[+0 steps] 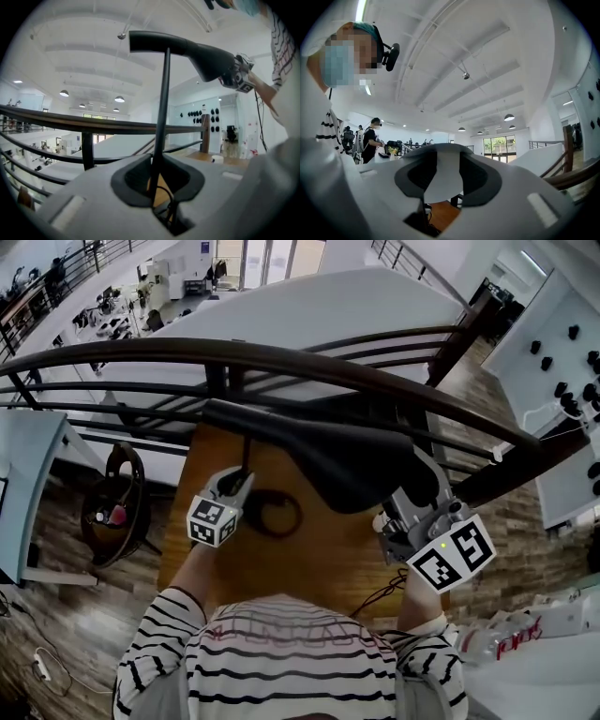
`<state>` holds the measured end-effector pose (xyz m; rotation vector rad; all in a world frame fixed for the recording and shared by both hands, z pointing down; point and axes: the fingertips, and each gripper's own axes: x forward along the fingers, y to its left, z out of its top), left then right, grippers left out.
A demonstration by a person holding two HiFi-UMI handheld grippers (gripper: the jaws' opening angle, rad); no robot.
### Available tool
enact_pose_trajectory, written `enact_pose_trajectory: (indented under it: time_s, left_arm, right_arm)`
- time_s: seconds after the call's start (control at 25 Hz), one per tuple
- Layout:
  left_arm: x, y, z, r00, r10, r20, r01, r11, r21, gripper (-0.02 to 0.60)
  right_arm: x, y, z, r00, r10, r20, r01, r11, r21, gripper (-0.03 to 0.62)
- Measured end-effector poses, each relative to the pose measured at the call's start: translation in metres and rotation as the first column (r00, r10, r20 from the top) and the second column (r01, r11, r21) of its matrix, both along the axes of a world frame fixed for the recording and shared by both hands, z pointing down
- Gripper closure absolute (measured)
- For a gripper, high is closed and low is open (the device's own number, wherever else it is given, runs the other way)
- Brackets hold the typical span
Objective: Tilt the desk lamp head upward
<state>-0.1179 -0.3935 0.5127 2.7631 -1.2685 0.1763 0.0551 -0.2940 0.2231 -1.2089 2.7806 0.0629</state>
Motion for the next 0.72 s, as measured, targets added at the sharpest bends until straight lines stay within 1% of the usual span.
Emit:
enact_pose_trajectory:
  time_s: [0.24,0.56,0.72]
  left_arm:
    - [-0.006,0.002,0.001,1.0,-0.002,-0.01,0.002,1.0,-0.002,0.526]
    - [-0.003,0.003,0.002,1.0,-0.004,-0.012,0.004,1.0,-0.003,0.525]
    - [-0.003,0.007,0.0,1.0,-0.002,-0.018,0.002,1.0,-0.009,0.523]
  right_arm:
    - [-0.01,0.002,-0.008,1.0,0.001,0.008,-0.001,1.0,0.015,0.442]
    - [-0.004,0.006,-0.006,0.999,0.014,0.039,-0.016,0.999,0.043,0.444]
    - [-0.005,0.012,-0.007,0.997,-0.014,0.077,0.01,0.998,0.055,0.445]
